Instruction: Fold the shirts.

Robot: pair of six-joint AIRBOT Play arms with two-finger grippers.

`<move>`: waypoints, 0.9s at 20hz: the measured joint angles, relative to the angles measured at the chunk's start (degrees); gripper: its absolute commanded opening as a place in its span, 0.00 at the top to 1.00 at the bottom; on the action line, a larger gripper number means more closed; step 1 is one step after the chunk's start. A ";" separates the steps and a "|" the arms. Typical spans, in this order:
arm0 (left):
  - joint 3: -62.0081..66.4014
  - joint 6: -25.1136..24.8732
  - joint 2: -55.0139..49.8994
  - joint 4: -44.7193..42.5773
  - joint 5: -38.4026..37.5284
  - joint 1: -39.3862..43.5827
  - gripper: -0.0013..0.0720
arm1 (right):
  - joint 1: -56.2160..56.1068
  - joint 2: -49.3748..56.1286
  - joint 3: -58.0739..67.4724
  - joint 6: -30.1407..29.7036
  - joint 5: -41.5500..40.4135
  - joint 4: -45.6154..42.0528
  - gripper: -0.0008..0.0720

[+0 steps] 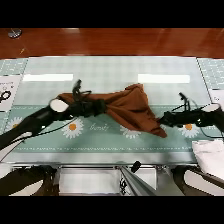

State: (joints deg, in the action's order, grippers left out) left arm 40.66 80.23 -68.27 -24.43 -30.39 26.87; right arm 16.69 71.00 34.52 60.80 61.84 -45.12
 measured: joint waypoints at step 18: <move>51.23 -6.58 29.64 -0.20 -3.58 -6.10 0.95 | 5.01 -31.17 56.19 3.63 -8.57 34.51 0.94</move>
State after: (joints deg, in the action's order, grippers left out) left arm 91.90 73.65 -38.63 -24.62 -33.98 20.78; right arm 21.69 39.83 90.72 64.42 53.28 -10.61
